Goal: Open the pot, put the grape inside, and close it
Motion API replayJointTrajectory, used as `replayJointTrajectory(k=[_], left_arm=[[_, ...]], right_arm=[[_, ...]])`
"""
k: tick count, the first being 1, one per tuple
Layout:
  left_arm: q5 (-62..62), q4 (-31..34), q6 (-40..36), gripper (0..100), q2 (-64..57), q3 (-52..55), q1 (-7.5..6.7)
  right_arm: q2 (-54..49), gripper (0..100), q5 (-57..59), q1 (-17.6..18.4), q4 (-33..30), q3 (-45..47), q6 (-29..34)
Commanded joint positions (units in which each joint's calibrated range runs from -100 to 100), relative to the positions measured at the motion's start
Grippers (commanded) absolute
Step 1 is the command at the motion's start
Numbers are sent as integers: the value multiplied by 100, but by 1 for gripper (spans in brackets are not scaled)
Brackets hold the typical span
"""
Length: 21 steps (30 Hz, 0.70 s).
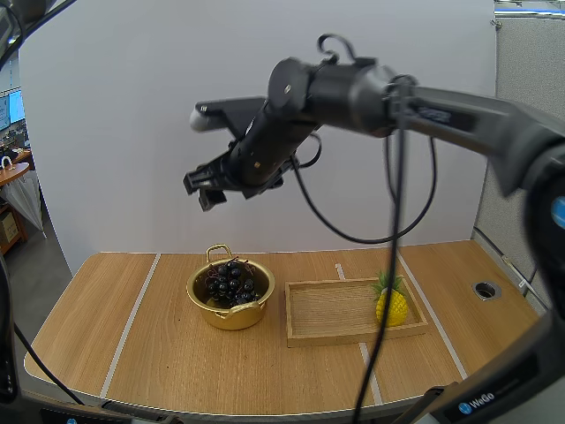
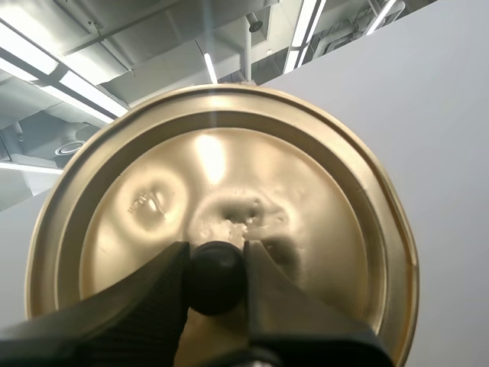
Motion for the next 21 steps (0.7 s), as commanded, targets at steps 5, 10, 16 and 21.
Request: replayJointTrajectory(k=[5,10,16,21], left_arm=[[-251,-16,-86,0,-56,-58,0],[-251,-16,-86,0,-56,-58,0],[-251,-16,-86,0,-56,-58,0],[-251,-16,-86,0,-56,-58,0]], right_arm=[[-1369,100,816,1,-4,329,-16],[-2406,100,1339,1,-4,770,-16],[-3558,100,1797,1,-162,1324,-16],[-4396,100,2068,1,-356,1952,-16]])
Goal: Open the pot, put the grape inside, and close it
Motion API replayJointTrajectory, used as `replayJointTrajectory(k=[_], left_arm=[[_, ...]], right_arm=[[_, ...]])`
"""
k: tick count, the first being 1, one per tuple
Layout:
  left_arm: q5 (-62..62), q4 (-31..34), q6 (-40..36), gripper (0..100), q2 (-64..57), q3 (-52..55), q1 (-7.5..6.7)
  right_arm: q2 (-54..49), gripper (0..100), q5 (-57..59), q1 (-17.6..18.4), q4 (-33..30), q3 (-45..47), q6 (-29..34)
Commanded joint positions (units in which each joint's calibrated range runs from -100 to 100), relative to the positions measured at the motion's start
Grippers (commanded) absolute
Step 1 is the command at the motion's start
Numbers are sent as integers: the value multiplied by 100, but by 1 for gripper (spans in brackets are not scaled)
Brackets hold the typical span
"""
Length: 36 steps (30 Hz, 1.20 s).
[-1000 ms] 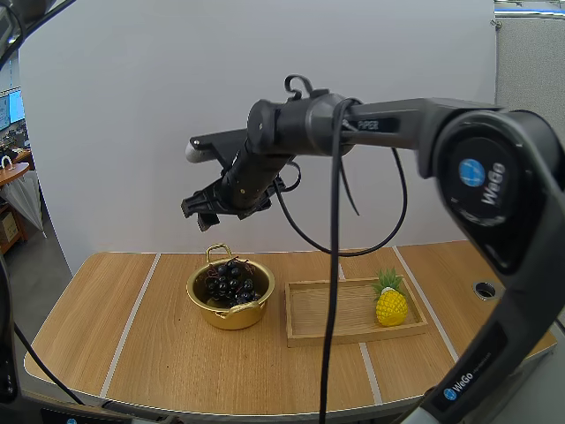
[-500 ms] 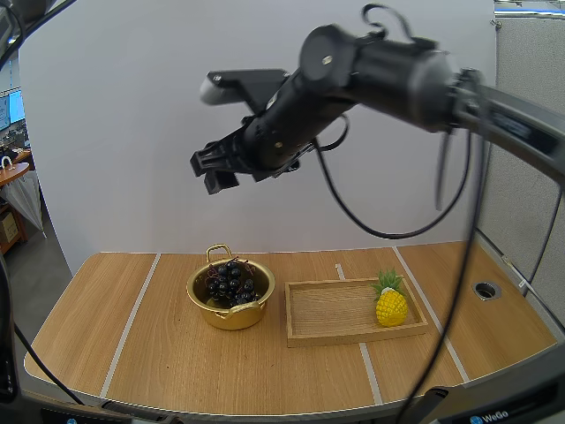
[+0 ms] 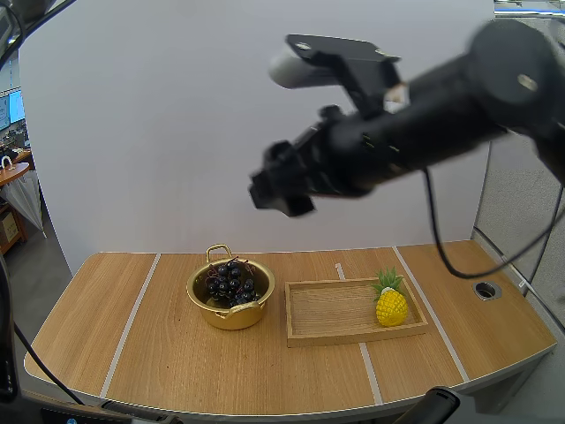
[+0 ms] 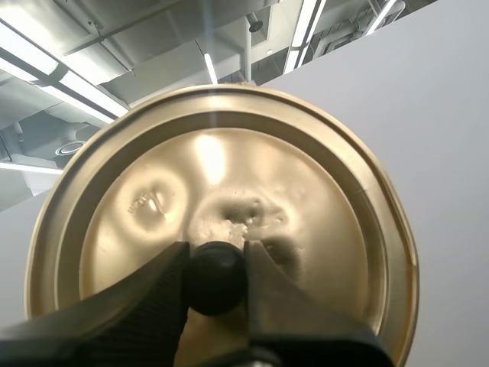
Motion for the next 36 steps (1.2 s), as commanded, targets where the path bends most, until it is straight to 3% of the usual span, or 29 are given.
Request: replayJointTrajectory(k=[1,5,7,9,10,36], left_arm=[[-251,-16,-86,0,-56,-58,0],[-251,-16,-86,0,-56,-58,0],[-251,-16,-86,0,-56,-58,0],[-251,-16,-86,0,-56,-58,0],[-251,-16,-86,0,-56,-58,0],[-33,-16,-86,0,-12,-58,0]], right_arm=[[-480,100,167,1,-153,354,-16],[-988,100,187,1,-290,708,6],[-1127,69,240,1,-328,796,27],[-1183,19,336,1,-328,802,27],[-1186,0,351,1,-328,802,27],[-1224,0,413,1,-328,802,97]])
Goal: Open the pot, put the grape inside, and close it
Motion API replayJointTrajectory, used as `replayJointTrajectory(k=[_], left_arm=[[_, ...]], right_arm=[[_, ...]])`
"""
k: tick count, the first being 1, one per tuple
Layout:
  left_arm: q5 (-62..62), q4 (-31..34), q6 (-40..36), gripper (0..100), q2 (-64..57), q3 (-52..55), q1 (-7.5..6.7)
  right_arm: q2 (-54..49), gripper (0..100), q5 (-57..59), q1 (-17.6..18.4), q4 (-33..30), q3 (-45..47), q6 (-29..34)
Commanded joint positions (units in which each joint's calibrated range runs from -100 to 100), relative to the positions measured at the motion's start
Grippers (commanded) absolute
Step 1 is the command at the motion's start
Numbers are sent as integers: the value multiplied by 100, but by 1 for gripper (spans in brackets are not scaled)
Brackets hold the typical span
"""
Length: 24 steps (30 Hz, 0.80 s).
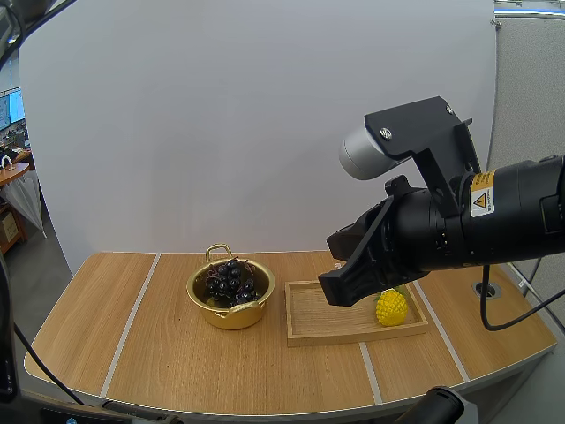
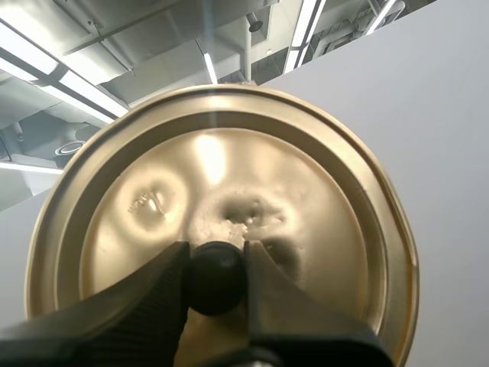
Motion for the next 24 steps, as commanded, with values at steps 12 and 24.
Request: replayJointTrajectory(k=[12,24], left_arm=[[4732,-118,-86,0,-370,-58,0],[5819,-362,-62,0,18,612,0]], right_arm=[[-57,0,31,1,-31,5,18],[-57,0,31,1,-31,5,18]])
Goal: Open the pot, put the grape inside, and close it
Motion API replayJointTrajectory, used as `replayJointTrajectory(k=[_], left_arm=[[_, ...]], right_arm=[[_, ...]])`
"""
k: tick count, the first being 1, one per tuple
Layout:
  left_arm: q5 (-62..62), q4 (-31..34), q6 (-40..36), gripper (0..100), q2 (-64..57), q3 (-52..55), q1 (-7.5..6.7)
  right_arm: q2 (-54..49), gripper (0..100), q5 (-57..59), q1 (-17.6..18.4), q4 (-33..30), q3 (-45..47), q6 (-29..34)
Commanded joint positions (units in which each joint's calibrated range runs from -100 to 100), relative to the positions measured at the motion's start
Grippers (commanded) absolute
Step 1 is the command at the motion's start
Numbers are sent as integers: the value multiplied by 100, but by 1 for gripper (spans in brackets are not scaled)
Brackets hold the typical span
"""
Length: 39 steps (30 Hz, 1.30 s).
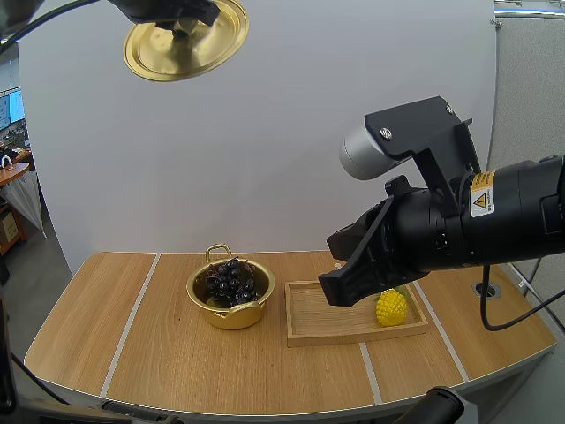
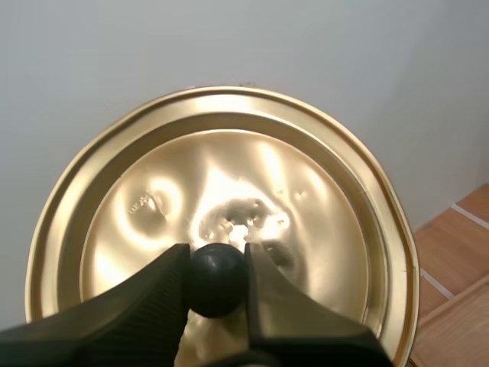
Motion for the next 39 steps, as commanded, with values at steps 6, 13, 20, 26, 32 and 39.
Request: replayJointTrajectory(k=[6,13,20,26,32,39], left_arm=[[3,-179,400,0,212,1585,0],[3,-189,740,0,748,2642,0],[3,-229,1071,0,1562,3264,0],[-406,-337,1263,0,2128,3669,0],[-1001,-614,1522,0,2513,4002,0],[-1901,-629,1628,0,2864,4290,0]], right_arm=[[-57,0,31,1,-20,5,18],[-57,0,31,1,-20,5,18],[-57,0,31,1,-20,5,18],[-57,0,31,1,-20,5,18],[-57,0,31,1,-20,5,18],[-57,0,31,1,-20,5,18]])
